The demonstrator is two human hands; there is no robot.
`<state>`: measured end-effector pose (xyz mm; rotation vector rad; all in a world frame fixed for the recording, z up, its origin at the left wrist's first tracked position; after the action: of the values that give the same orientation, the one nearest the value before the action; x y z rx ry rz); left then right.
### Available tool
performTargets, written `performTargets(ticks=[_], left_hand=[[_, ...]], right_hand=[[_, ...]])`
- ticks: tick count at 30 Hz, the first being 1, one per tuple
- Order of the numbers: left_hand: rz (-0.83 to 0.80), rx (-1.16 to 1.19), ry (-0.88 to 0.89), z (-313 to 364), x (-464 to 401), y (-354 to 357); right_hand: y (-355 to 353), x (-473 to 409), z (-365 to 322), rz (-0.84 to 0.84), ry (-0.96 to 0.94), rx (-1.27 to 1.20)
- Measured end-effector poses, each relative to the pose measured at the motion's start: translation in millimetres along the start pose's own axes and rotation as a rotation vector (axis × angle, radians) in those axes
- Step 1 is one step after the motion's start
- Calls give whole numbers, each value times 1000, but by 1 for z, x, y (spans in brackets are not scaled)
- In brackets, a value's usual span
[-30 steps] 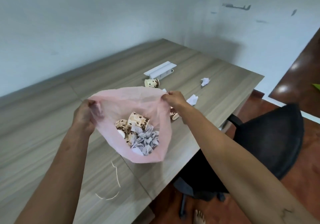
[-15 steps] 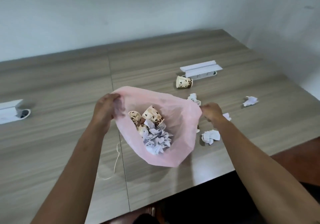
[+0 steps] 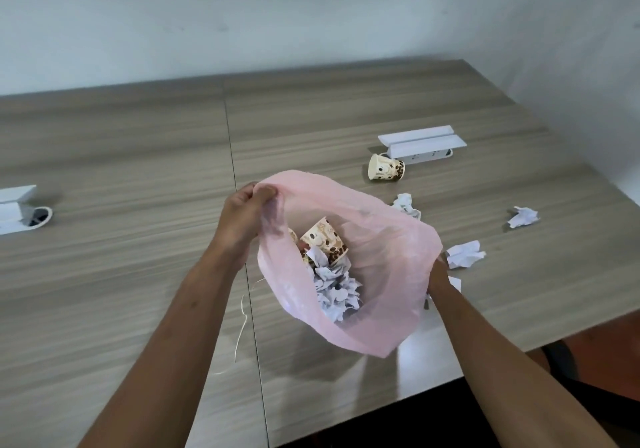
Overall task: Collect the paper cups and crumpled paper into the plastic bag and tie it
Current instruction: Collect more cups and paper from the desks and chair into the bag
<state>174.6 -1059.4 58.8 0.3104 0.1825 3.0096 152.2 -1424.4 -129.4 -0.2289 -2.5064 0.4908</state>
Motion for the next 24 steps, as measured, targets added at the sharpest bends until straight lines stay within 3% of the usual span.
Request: performTargets(ticks=[3, 5, 9, 14, 17, 20, 24], left_hand=[[-27, -7, -1, 2, 0, 0], [-28, -10, 8, 4, -1, -7], [57, 93, 38, 16, -8, -34], [76, 174, 67, 33, -20, -51], [84, 140, 69, 39, -26, -51], [64, 37, 55, 43, -25, -45], [22, -102, 45, 43, -20, -38]], right_hand=[[2, -15, 20, -74, 118, 393], [6, 0, 7, -66, 109, 406], [-8, 28, -24, 83, 63, 39], [-38, 60, -84, 108, -106, -440], [-40, 99, -145, -102, -376, -599], [-20, 135, -192, -398, -570, -530], [22, 162, -205, -688, -493, -201]])
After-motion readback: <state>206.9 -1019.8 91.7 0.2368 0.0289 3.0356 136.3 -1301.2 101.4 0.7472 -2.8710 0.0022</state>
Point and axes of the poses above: each hand's wrist, its own x-axis away from the middle knuckle, its own y-axis out of the palm, z = x × y, the point moved 4 cm from there along -x, towards the middle knuckle, and after that the axes turned 15 degrees about -z, right-handed, at the moved point
